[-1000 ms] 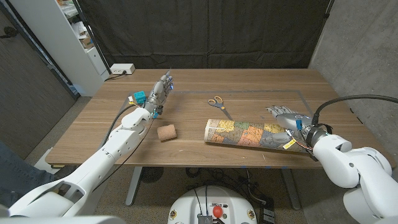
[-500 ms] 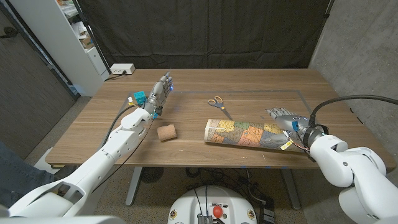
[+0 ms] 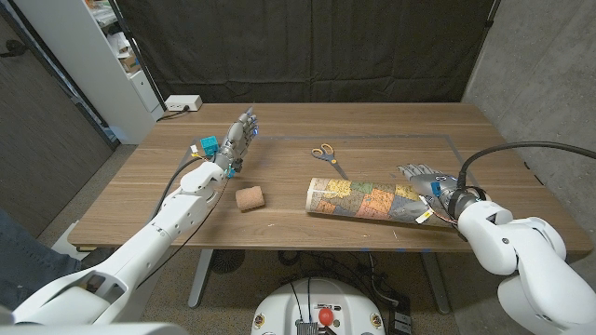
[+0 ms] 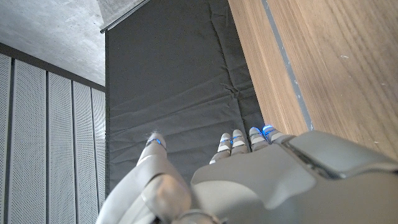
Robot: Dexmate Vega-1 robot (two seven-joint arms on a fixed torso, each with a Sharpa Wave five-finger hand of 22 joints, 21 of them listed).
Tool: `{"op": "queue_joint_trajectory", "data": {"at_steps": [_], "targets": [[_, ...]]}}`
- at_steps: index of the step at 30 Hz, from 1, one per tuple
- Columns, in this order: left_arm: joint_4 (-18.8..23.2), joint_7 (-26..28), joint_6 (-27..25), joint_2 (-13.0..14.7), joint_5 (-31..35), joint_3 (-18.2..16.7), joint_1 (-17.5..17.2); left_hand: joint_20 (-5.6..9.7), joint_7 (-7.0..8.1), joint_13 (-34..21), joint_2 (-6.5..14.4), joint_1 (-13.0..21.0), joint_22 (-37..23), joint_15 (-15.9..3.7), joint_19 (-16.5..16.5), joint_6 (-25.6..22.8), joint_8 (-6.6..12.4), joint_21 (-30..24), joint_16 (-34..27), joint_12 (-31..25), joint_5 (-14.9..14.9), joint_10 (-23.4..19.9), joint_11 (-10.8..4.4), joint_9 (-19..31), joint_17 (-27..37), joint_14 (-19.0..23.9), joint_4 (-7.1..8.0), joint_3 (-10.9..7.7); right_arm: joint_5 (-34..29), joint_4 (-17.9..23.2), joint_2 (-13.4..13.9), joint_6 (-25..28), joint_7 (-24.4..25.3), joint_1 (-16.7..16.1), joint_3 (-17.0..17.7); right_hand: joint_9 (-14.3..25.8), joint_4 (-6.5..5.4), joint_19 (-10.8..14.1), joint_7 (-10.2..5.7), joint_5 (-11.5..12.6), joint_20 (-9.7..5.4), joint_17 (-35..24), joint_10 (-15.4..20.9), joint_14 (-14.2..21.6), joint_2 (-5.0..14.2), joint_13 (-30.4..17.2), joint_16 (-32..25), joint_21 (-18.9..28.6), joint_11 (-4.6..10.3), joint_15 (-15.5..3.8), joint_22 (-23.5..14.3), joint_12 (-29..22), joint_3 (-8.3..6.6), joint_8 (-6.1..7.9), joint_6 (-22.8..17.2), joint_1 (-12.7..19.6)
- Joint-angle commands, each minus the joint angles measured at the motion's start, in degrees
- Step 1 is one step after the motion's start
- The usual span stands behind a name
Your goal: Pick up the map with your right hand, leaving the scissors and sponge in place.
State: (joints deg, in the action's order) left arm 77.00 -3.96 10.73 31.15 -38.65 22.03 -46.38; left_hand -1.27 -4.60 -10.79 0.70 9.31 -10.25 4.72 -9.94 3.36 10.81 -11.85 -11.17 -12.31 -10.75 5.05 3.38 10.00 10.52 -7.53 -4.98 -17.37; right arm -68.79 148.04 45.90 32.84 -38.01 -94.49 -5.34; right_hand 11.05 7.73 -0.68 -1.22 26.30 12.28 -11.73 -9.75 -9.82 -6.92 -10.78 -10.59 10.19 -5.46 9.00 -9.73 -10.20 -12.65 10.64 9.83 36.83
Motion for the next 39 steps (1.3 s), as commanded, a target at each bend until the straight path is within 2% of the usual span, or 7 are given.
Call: {"op": "queue_joint_trajectory", "data": {"at_steps": [1,11,24,25,32,33,39], "targets": [[-1.4,-0.7,0.4,-0.2,-0.1,-0.1,0.7,-0.54,0.04,-0.3,0.4,0.1,-0.3,0.31,-1.4,-0.3,0.23,0.1,0.2,0.2,-0.1,0.0,0.14,0.3,0.2,0.0,-0.35,0.05,0.9,-1.5,1.2,1.5,0.5,1.7,-2.2,0.2,-0.23,-0.6,-0.31,0.5,0.02,0.0,-7.7,-8.2,0.00,-0.2,-0.3,0.3,-0.22,-0.03,-0.2,-0.8,0.30,0.71,2.3,0.9],[-2.4,-0.8,0.5,-0.9,0.0,0.3,1.3,-0.64,0.06,-0.3,0.5,0.1,-0.3,0.25,-1.4,-0.3,0.18,0.1,0.2,0.2,-0.1,-0.1,-0.04,0.3,0.2,-0.1,-0.39,0.06,4.2,-3.1,3.1,2.2,1.3,3.5,-2.8,0.2,-0.26,-0.7,-0.37,0.6,0.01,0.0,-7.4,-8.0,0.09,-0.2,-0.5,0.3,-0.11,-0.38,-0.2,-0.9,0.36,0.83,1.9,1.0],[-2.9,-0.5,-0.1,-0.9,0.1,0.3,1.8,-0.70,0.07,-0.3,0.5,0.1,-0.3,0.36,-1.5,-0.4,0.18,0.1,0.2,0.2,-0.1,-0.1,-0.16,0.3,0.2,-0.1,-0.42,0.09,7.2,-4.9,6.5,5.7,1.8,6.6,-6.4,0.2,-0.30,-0.5,-0.64,0.7,-0.03,0.0,-7.2,-7.8,0.25,-0.2,-0.7,0.5,0.10,-0.57,-0.2,-1.1,0.41,0.89,1.7,1.2],[-3.0,-0.6,-0.2,-0.9,0.2,0.4,1.9,-0.68,0.06,-0.3,0.5,0.1,-0.3,0.32,-1.4,-0.4,0.17,0.1,0.2,0.2,-0.1,-0.1,-0.19,0.3,0.2,-0.1,-0.43,0.09,7.4,-4.9,6.8,6.0,1.9,6.7,-6.6,0.2,-0.53,-0.3,-0.67,1.1,-0.01,-0.1,-7.4,-7.9,0.43,-0.2,-1.0,0.7,0.00,-0.72,-0.2,-1.2,0.99,0.81,1.6,1.4],[-3.7,-0.8,-0.4,-1.1,0.3,0.6,2.4,-0.78,0.04,-0.3,0.5,0.0,-0.3,0.38,-1.5,-0.4,0.17,0.1,0.2,0.2,-0.1,-0.1,-0.10,0.3,0.2,-0.2,-0.45,0.11,9.6,-5.4,8.6,8.3,2.7,7.8,-8.9,0.2,-0.65,-0.2,-0.80,1.5,0.01,-0.1,-5.9,-7.8,0.59,-0.3,-1.3,0.7,0.24,-0.88,-0.3,-1.7,1.57,0.84,1.4,1.9],[-3.9,-0.8,-0.4,-1.2,0.3,0.6,2.5,-0.78,0.04,-0.3,0.5,0.0,-0.3,0.36,-1.5,-0.5,0.17,0.1,0.2,0.2,-0.1,-0.1,-0.13,0.3,0.2,-0.2,-0.45,0.11,9.8,-5.5,8.8,8.8,2.7,8.1,-9.3,0.2,-0.71,-0.2,-0.72,1.5,0.02,-0.1,-7.1,-7.8,0.66,-0.3,-1.3,0.7,0.46,-0.76,-0.3,-1.2,1.73,0.77,1.6,1.9],[-4.3,-1.1,-0.6,-1.4,0.4,0.9,2.9,-0.80,0.04,-0.3,0.5,0.0,-0.3,0.32,-1.4,-0.6,0.21,0.1,0.2,0.1,-0.1,-0.2,-0.17,0.3,0.2,-0.2,-0.47,0.13,11.9,-6.0,10.6,10.5,3.8,9.8,-11.0,0.2,-0.72,-0.2,-0.75,1.6,0.02,-0.1,-7.0,-7.8,0.68,-0.3,-1.3,0.7,0.37,-0.82,-0.3,-1.3,1.77,0.79,1.6,2.0]]}}
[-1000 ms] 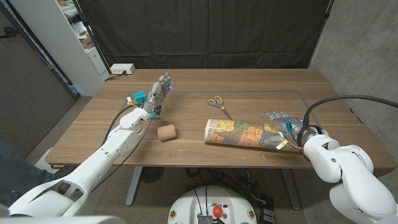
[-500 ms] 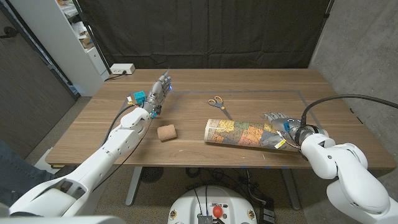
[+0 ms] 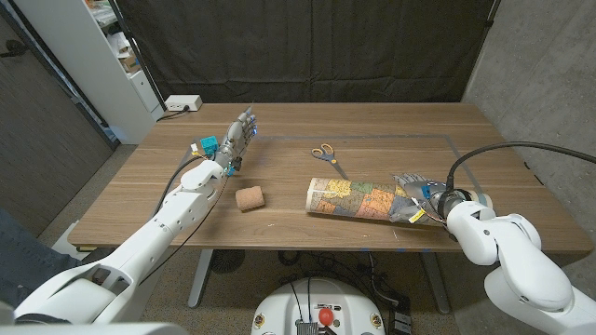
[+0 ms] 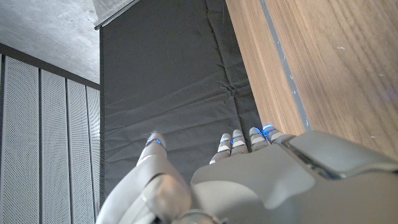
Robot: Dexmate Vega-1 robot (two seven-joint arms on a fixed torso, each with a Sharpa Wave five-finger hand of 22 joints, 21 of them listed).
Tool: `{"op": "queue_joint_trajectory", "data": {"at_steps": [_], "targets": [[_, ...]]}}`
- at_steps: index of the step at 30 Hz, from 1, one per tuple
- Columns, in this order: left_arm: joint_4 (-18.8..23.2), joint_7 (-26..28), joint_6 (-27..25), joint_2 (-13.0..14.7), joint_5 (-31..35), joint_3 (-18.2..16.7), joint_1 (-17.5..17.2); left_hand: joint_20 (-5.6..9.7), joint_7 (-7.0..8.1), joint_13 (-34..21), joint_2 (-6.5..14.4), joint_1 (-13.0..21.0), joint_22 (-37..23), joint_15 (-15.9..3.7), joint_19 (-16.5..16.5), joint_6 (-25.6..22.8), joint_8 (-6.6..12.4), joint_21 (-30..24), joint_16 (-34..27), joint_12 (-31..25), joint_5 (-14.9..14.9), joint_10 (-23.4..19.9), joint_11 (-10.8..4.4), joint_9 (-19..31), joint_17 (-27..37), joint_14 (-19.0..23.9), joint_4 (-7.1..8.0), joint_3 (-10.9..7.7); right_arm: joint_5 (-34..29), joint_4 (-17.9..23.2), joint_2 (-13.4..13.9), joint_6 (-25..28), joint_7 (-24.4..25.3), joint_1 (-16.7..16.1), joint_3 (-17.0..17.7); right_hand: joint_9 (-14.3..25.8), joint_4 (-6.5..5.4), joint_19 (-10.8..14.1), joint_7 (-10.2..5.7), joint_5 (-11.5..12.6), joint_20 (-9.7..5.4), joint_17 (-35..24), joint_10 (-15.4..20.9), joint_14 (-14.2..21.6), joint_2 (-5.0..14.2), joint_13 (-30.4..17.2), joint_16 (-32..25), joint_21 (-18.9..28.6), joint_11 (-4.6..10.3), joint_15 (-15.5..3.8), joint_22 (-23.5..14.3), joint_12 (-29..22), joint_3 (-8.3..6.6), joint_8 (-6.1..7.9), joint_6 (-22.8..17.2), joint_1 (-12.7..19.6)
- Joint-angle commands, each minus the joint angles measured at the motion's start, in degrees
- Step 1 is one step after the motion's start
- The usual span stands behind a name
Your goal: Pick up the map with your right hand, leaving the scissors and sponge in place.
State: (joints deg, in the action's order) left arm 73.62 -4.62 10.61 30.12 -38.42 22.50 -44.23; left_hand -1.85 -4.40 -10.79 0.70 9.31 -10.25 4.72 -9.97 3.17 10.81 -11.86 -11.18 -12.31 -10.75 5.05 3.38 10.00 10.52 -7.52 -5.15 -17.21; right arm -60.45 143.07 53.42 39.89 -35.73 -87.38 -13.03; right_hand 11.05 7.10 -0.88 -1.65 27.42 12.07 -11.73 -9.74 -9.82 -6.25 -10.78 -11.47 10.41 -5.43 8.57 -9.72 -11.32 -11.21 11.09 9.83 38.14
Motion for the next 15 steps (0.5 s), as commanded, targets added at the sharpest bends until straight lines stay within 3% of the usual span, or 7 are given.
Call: {"op": "queue_joint_trajectory", "data": {"at_steps": [1,2,3,15], "targets": [[-0.9,-0.4,-0.5,-0.4,0.2,0.4,0.7,-0.24,-0.14,-0.3,0.5,0.0,-0.3,0.35,-1.4,-0.4,0.20,0.1,0.2,0.1,-0.1,-0.2,-0.16,0.3,0.2,-0.2,-0.30,-0.03,3.8,-1.1,3.4,3.7,1.8,3.1,-3.6,0.2,-0.09,-0.1,-0.32,0.4,0.23,-0.1,-7.0,-7.8,0.02,-0.3,-0.4,0.5,0.36,-0.40,-0.3,-0.2,0.34,0.35,1.5,0.7],[-1.0,-0.4,-0.5,-0.4,0.3,0.5,0.7,-0.26,-0.14,-0.3,0.5,0.0,-0.3,0.36,-1.4,-0.4,0.19,0.1,0.2,0.2,-0.1,-0.1,-0.14,0.3,0.2,-0.2,-0.31,-0.03,4.2,-1.1,3.7,4.0,2.1,3.3,-3.9,0.2,-0.15,-0.1,-0.52,0.5,0.23,-0.1,-8.8,-7.9,0.09,-0.2,-0.4,0.5,0.00,-0.54,-0.3,0.4,0.44,0.32,1.5,0.7],[-0.9,-0.4,-0.6,-0.4,0.2,0.5,0.7,-0.24,-0.13,-0.3,0.6,0.0,-0.3,0.37,-1.4,-0.4,0.19,0.1,0.2,0.2,-0.1,-0.1,-0.09,0.3,0.2,-0.2,-0.31,-0.03,4.7,-1.2,4.0,4.2,2.4,3.5,-4.1,0.2,-0.22,-0.1,-0.31,0.6,0.23,-0.1,-7.1,-7.8,0.13,-0.3,-0.5,0.5,0.44,-0.41,-0.3,-0.3,0.63,0.38,1.4,0.7],[0.6,0.6,-1.3,-0.1,0.4,0.6,-0.2,-0.36,-0.09,-0.3,0.6,0.0,-0.3,0.43,-1.4,-0.4,0.17,0.1,0.2,0.2,-0.1,-0.1,-0.10,0.3,0.2,-0.2,-0.35,0.00,8.5,-1.8,8.0,7.0,5.8,6.8,-8.1,0.3,-0.25,0.0,-0.46,0.6,0.21,-0.1,-6.7,-7.3,0.26,-0.3,-0.7,0.5,0.35,-0.54,-0.3,-0.5,0.71,0.51,1.0,0.8]]}}
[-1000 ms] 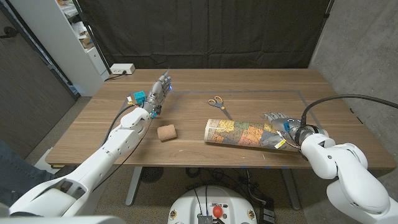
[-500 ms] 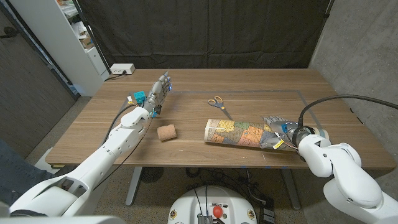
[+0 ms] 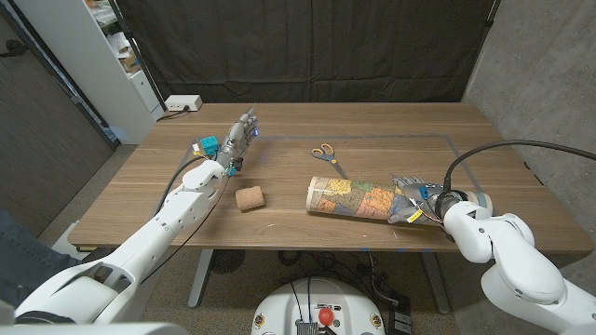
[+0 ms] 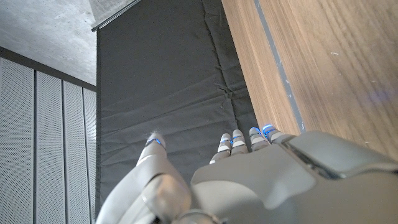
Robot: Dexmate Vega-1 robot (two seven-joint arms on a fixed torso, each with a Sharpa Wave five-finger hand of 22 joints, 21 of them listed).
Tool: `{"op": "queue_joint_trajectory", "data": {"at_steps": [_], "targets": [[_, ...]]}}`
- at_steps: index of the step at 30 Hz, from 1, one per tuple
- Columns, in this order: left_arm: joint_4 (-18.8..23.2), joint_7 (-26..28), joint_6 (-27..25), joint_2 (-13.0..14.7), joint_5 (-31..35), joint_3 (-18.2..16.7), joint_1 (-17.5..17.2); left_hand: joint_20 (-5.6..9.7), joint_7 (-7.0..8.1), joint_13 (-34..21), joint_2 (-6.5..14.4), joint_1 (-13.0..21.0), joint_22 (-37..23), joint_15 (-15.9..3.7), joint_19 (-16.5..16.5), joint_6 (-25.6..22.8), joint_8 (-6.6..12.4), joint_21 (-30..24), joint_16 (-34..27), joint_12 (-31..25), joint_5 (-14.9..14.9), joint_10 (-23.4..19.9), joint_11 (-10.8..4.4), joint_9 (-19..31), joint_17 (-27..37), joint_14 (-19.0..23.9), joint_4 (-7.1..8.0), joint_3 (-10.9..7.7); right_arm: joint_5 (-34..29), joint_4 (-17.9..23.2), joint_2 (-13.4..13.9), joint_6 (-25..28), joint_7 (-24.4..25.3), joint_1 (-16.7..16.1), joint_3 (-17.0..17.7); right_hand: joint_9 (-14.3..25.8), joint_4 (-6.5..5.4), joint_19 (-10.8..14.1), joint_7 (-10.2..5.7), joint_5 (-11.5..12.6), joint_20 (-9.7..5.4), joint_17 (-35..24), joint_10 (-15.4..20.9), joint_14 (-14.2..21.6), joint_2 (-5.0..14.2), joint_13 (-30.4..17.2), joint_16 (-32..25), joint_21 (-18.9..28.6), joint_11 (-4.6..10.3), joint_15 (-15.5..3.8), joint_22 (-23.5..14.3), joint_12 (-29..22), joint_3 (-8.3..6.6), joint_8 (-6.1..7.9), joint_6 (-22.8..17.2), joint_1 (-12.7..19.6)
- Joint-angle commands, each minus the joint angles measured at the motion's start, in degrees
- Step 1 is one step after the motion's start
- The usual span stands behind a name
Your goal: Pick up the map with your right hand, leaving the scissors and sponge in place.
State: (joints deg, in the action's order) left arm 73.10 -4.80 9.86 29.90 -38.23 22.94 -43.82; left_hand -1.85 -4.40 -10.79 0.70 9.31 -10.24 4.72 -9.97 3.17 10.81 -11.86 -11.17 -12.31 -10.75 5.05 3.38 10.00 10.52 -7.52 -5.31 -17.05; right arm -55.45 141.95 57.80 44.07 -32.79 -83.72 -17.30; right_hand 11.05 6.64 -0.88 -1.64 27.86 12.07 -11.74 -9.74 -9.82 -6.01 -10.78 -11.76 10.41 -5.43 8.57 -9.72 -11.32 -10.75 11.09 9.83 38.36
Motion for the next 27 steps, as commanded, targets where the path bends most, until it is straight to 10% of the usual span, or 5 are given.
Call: {"op": "queue_joint_trajectory", "data": {"at_steps": [1,18,27], "targets": [[1.3,0.9,-0.6,0.1,0.2,0.2,-0.6,-0.39,-0.08,-0.3,0.6,0.0,-0.3,0.44,-1.5,-0.4,0.17,0.2,0.2,0.2,-0.1,-0.1,-0.11,0.3,0.2,-0.2,-0.20,-0.15,3.6,-0.7,3.8,3.1,3.2,3.5,-4.3,0.3,0.21,0.1,-0.44,0.2,0.20,-0.1,-6.7,-7.1,0.06,-0.3,-0.5,0.5,0.36,-0.48,-0.3,-0.5,0.25,0.52,0.9,0.6],[3.8,2.1,-1.3,0.2,0.7,0.6,-1.4,-0.75,-0.04,-0.3,0.6,0.0,-0.3,0.53,-1.5,-0.5,0.15,0.2,0.2,0.2,-0.1,-0.2,-0.12,0.3,0.2,-0.1,-0.24,-0.09,-2.9,-2.9,4.6,7.5,11.4,6.2,-13.4,0.3,0.60,3.9,-1.77,0.5,-0.17,-0.1,-3.9,-2.6,1.69,-0.4,-2.0,1.7,0.85,-1.72,-0.4,-1.3,-0.27,1.58,-2.7,2.7],[4.6,2.3,-1.4,0.2,0.3,0.5,-1.9,-1.01,-0.07,-0.3,0.6,-0.1,-0.4,0.53,-1.5,-0.6,0.16,0.2,0.2,0.1,-0.1,-0.3,-0.14,0.3,0.2,-0.2,-0.26,-0.05,-5.1,-4.4,3.5,7.9,14.4,5.5,-14.3,0.4,1.35,25.4,-4.34,-0.3,-0.47,-1.8,6.3,11.3,3.74,-1.6,-7.0,7.3,3.65,-6.74,-0.8,-3.9,-0.97,2.67,-11.2,8.1]]}}
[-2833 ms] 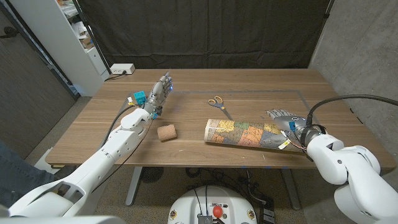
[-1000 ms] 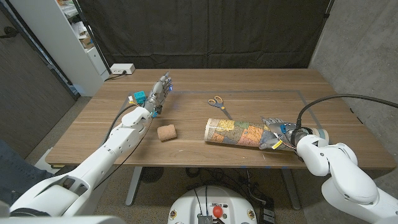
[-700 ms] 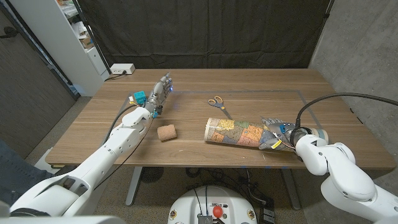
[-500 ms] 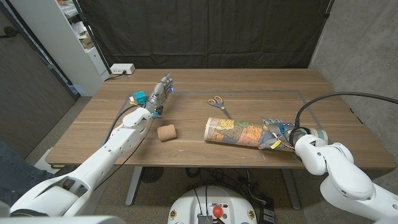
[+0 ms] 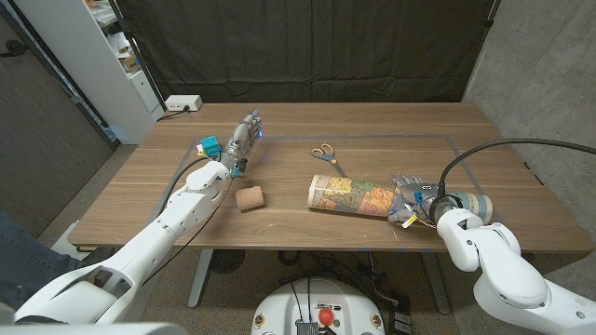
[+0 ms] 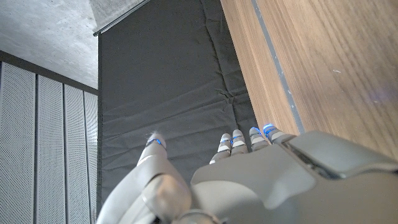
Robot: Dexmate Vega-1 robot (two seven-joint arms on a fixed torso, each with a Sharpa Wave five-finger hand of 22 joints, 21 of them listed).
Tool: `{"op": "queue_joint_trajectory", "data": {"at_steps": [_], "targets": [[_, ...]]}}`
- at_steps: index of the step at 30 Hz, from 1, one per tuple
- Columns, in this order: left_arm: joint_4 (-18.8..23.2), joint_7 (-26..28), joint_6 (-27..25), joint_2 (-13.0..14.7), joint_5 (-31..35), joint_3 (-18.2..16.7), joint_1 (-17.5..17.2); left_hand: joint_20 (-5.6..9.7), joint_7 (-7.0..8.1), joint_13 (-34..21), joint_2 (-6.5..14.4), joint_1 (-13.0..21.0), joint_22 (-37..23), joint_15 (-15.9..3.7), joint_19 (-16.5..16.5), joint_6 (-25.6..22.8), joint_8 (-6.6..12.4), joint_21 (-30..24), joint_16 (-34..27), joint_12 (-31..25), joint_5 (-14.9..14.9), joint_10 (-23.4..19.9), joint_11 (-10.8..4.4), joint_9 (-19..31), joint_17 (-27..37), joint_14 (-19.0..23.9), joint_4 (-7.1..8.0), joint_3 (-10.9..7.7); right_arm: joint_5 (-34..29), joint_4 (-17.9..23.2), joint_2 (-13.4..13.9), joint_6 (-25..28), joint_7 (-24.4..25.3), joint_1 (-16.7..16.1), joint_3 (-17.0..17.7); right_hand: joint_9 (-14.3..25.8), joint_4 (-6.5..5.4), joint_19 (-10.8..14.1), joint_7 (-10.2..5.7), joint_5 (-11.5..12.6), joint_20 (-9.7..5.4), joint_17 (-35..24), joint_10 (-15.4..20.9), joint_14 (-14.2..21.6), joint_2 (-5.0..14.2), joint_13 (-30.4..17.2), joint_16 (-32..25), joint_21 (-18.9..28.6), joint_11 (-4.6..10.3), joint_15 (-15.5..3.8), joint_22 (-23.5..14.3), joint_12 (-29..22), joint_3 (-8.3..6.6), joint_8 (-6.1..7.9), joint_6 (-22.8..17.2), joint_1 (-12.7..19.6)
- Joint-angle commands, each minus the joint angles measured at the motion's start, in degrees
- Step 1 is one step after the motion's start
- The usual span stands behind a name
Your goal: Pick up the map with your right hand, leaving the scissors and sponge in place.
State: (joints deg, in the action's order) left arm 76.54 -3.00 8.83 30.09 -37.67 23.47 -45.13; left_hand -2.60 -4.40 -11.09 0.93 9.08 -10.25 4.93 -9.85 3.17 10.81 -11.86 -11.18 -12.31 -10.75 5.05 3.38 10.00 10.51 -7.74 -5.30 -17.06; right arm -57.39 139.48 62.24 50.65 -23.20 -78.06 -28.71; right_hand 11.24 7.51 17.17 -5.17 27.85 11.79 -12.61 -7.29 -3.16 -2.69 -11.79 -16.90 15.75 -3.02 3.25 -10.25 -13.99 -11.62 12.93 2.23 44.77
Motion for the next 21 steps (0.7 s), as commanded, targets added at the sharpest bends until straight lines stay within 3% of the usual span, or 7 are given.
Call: {"op": "queue_joint_trajectory", "data": {"at_steps": [1,4,8,21], "targets": [[1.3,0.5,-0.4,0.1,-0.2,0.0,-0.7,-0.30,-0.06,0.0,0.4,0.1,-0.4,0.28,-1.6,-0.6,0.15,0.2,0.2,0.1,-0.1,-0.3,-0.14,0.3,0.2,0.1,-0.27,-0.03,-2.7,-2.0,-0.9,1.3,5.5,-0.5,-2.5,0.3,0.45,9.7,-1.17,-0.5,-0.32,-1.3,5.3,6.2,0.41,-0.7,-2.5,2.6,1.74,-1.99,-0.3,-1.6,-0.04,1.00,-4.7,2.0],[1.5,0.6,-0.4,0.2,-0.3,-0.1,-0.9,-0.39,-0.05,0.0,0.4,0.1,-0.4,0.21,-1.6,-0.6,0.15,0.2,0.2,0.1,-0.1,-0.3,-0.16,0.3,0.2,0.1,-0.28,-0.02,-1.0,-2.0,-0.3,1.1,6.4,-1.3,-1.6,0.3,0.35,15.3,-2.03,-0.9,-0.52,-2.1,9.2,9.7,0.51,-1.0,-4.0,3.9,3.08,-2.55,-0.2,-2.7,0.02,1.69,-8.2,2.6],[1.6,0.6,-0.3,0.2,-0.4,-0.2,-1.2,-0.46,-0.03,-0.1,0.4,0.1,-0.4,0.23,-1.6,-0.6,0.15,0.2,0.2,0.1,-0.1,-0.3,-0.22,0.3,0.2,0.0,-0.28,-0.01,1.3,-1.8,0.8,0.8,8.1,-2.4,-0.2,0.5,0.17,18.5,-2.94,-1.4,-1.91,-2.9,12.8,12.8,0.80,-1.4,-5.4,4.4,4.02,-3.31,-0.1,-3.9,-0.01,2.51,-11.9,3.0],[1.4,0.3,0.1,0.2,-0.6,-0.3,-1.3,-0.78,0.02,-0.1,0.4,0.1,-0.4,0.14,-1.6,-0.7,0.17,0.1,0.1,0.1,-0.1,-0.4,-0.27,0.3,0.2,0.1,-0.31,0.04,3.2,-0.9,2.8,2.0,11.9,-3.4,0.1,0.5,0.15,22.8,-3.33,-2.2,-4.20,-4.4,17.2,17.2,2.15,-2.1,-7.4,5.4,4.46,-4.18,-0.2,-5.3,-0.67,2.71,-14.6,4.3]]}}
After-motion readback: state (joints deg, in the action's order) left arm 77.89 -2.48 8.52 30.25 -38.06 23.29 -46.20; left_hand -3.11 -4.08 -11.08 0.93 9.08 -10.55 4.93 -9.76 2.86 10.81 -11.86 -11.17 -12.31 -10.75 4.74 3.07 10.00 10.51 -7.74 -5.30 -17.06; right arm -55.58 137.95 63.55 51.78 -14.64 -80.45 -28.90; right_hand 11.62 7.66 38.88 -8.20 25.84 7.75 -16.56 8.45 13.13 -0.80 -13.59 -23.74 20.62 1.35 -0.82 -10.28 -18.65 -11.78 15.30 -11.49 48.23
